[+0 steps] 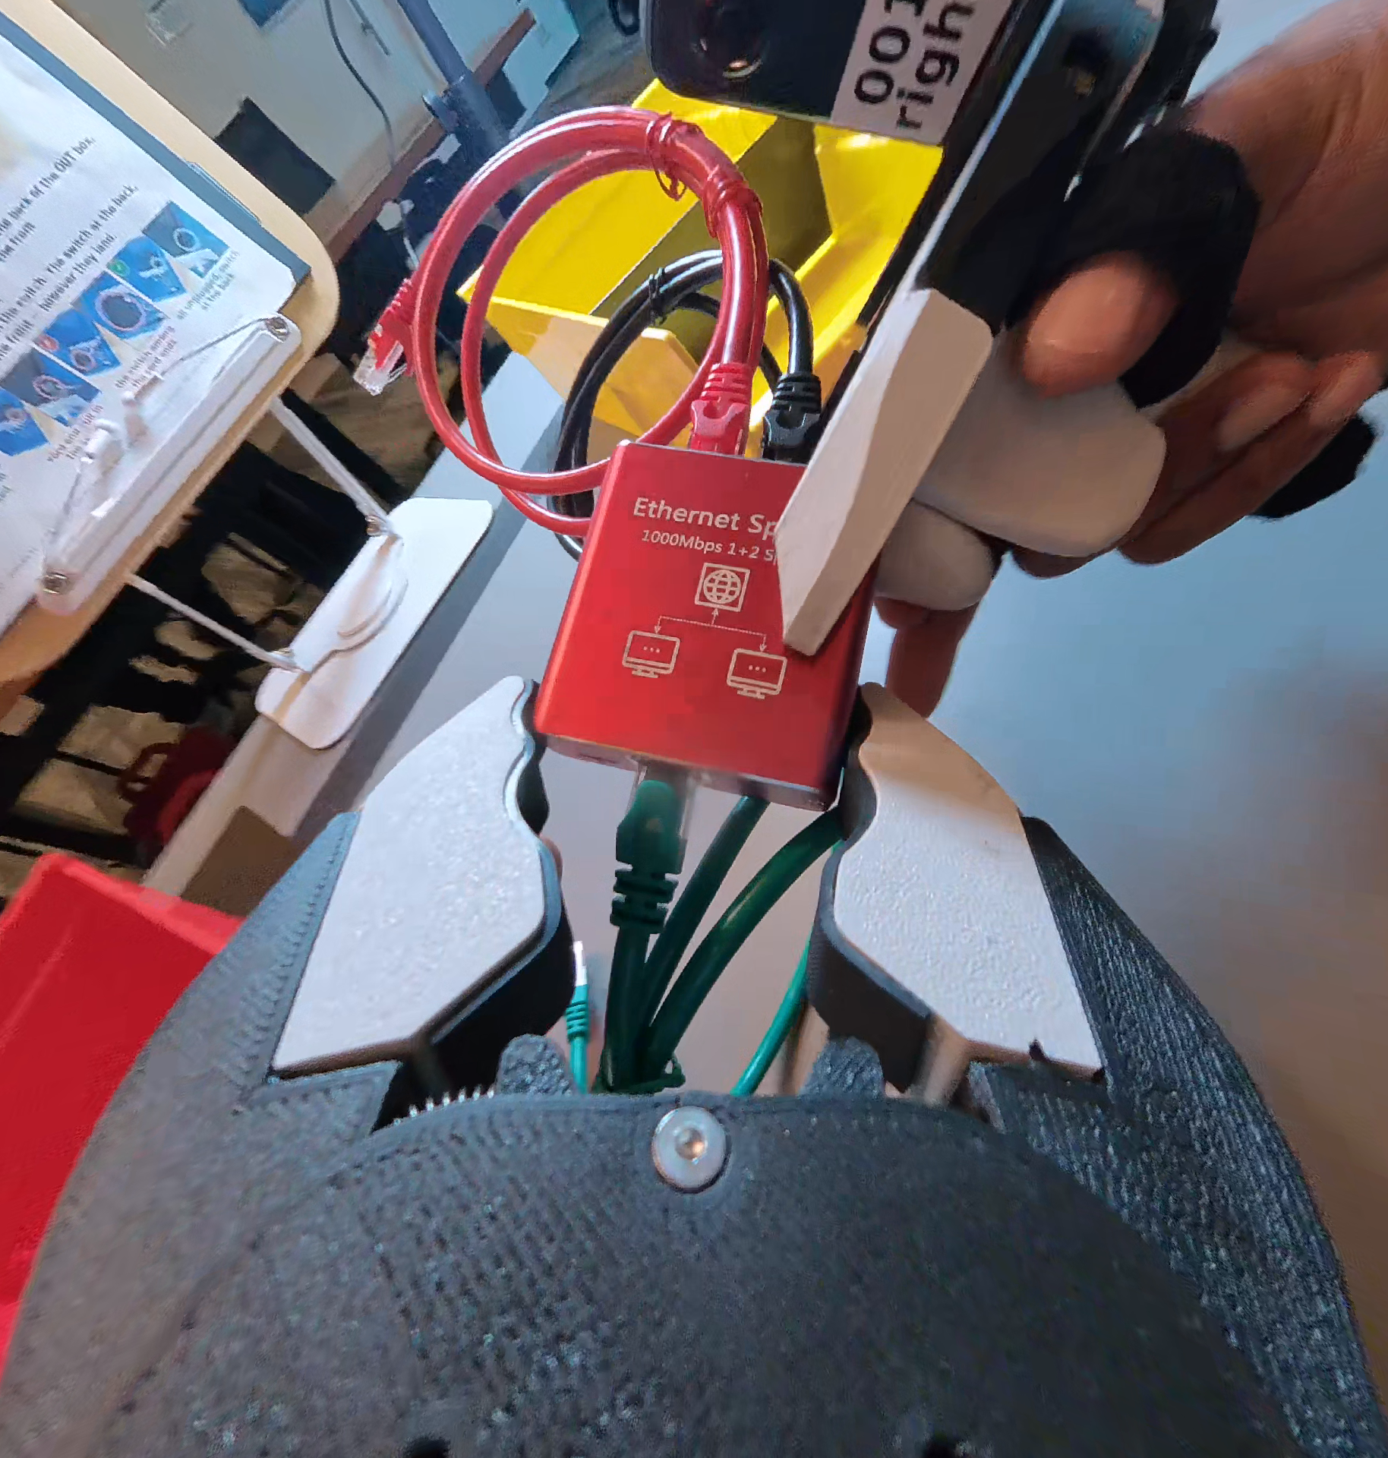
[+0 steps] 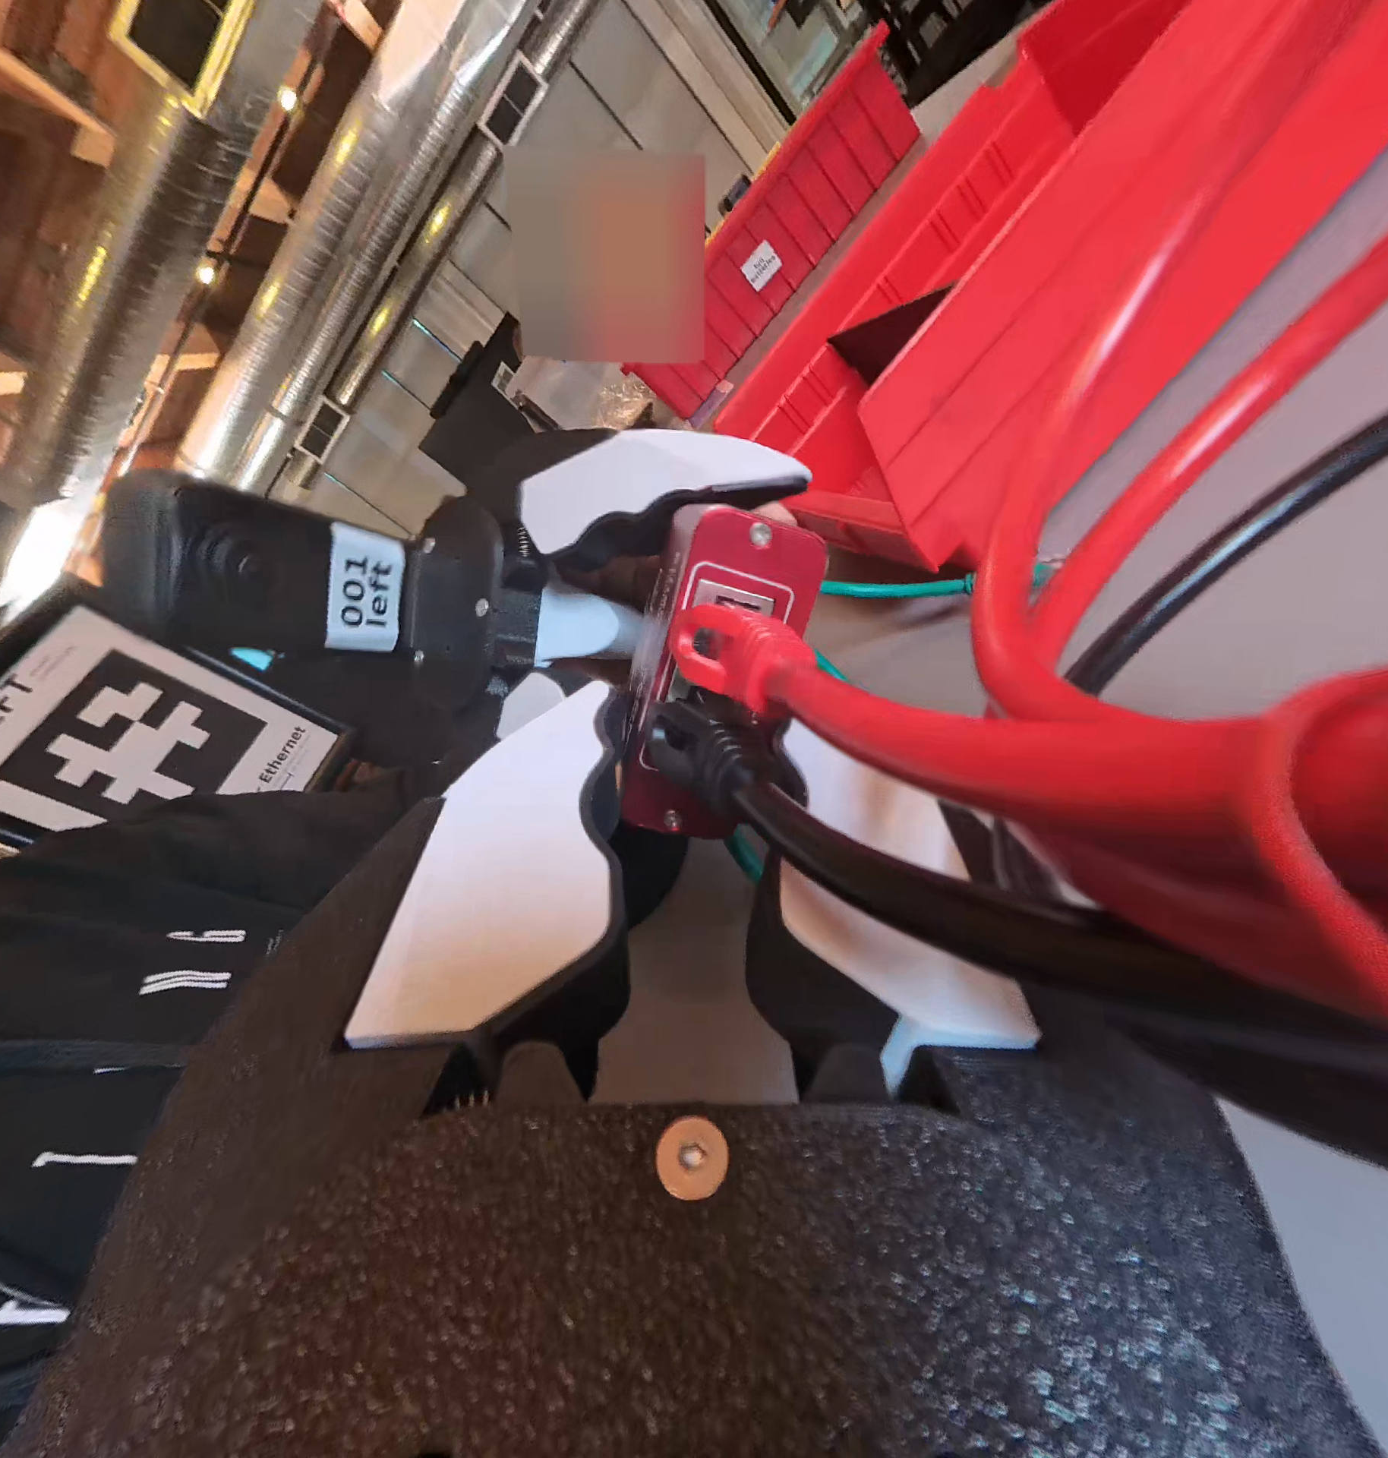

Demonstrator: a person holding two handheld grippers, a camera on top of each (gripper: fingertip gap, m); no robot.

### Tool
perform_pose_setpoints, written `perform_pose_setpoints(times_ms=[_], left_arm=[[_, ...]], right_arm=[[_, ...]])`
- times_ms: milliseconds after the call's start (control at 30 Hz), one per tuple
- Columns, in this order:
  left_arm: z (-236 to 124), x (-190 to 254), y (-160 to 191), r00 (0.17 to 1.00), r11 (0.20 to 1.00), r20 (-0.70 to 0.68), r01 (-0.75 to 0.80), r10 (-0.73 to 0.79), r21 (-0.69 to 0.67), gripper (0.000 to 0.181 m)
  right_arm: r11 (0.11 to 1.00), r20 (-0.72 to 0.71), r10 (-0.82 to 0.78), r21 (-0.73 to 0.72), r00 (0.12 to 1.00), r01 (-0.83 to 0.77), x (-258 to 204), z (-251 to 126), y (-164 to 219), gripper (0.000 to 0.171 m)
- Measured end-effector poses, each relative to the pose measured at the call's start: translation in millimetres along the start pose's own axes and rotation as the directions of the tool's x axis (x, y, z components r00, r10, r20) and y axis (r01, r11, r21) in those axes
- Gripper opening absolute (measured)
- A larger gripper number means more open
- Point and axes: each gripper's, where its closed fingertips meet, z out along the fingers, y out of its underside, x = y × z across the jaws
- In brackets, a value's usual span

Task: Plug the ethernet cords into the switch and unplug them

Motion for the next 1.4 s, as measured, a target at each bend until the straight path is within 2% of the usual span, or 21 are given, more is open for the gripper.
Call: perform_pose_setpoints(times_ms=[33, 200, 267, 333, 400, 467, 500, 567, 633, 700, 800, 867, 967, 1067, 1167, 1400], left_arm=[[-1, 1, -1, 0.999, 0.999, -0.03, 0.044, -0.044, 0.014, 0.073], [-8, -15, 3, 0.95, 0.952, -0.121, 0.298, -0.288, 0.075, 0.073], [-12, -24, 4, 0.885, 0.887, -0.194, 0.449, -0.424, 0.109, 0.073], [-14, -30, 4, 0.788, 0.796, -0.294, 0.592, -0.541, 0.124, 0.073], [-16, -30, 2, 0.695, 0.718, -0.393, 0.687, -0.602, 0.114, 0.073], [-16, -29, 1, 0.631, 0.665, -0.442, 0.74, -0.638, 0.096, 0.073], [-15, -29, 2, 0.635, 0.67, -0.435, 0.736, -0.638, 0.092, 0.073], [-12, -27, 5, 0.71, 0.737, -0.372, 0.67, -0.598, 0.094, 0.073], [-9, -24, 6, 0.795, 0.81, -0.286, 0.579, -0.535, 0.096, 0.073], [-7, -20, 5, 0.849, 0.858, -0.229, 0.506, -0.477, 0.09, 0.073], [-6, -19, 4, 0.877, 0.881, -0.188, 0.464, -0.442, 0.089, 0.073], [-6, -19, 7, 0.889, 0.895, -0.183, 0.439, -0.42, 0.081, 0.073], [-5, -18, 8, 0.898, 0.903, -0.176, 0.422, -0.404, 0.081, 0.073], [-5, -15, 8, 0.913, 0.919, -0.174, 0.386, -0.369, 0.077, 0.073], [-5, -13, 9, 0.92, 0.927, -0.169, 0.367, -0.352, 0.069, 0.073], [-6, -10, 8, 0.915, 0.927, -0.204, 0.369, -0.349, 0.07, 0.073]], right_arm=[[1.0, 0.006, -0.022, 0.006, 1.0, 0.022, -1, -1, -2, 0.034], [0.975, -0.082, -0.224, -0.022, 0.971, 0.223, 5, -14, -11, 0.039], [0.94, -0.138, -0.339, -0.079, 0.931, 0.331, 12, -24, -12, 0.039], [0.873, -0.204, -0.488, -0.132, 0.849, 0.47, 13, -35, -20, 0.038], [0.755, -0.27, -0.654, -0.185, 0.706, 0.629, 4, -44, -34, 0.038], [0.574, -0.313, -0.812, -0.272, 0.493, 0.772, -7, -50, -49, 0.036], [0.469, -0.319, -0.872, -0.33, 0.371, 0.819, -12, -51, -54, 0.036], [0.253, -0.29, -0.949, -0.469, 0.124, 0.846, -14, -51, -62, 0.036], [0.05, -0.212, -0.972, -0.595, -0.097, 0.802, -9, -47, -66, 0.036], [-0.09, -0.133, -0.963, -0.664, -0.235, 0.742, 1, -40, -65, 0.036], [-0.174, -0.066, -0.95, -0.7, -0.306, 0.692, 21, -32, -54, 0.034], [-0.236, -0.091, -0.914, -0.674, -0.396, 0.7, 20, -29, -55, 0.025], [-0.279, -0.101, -0.887, -0.659, -0.45, 0.698, 21, -27, -52, 0.023], [-0.3, -0.099, -0.877, -0.652, -0.471, 0.696, 23, -24, -50, 0.023], [-0.331, -0.106, -0.851, -0.652, -0.514, 0.682, 22, -24, -51, 0.014], [-0.344, -0.121, -0.836, -0.645, -0.536, 0.682, 19, -24, -47, 0.013]])
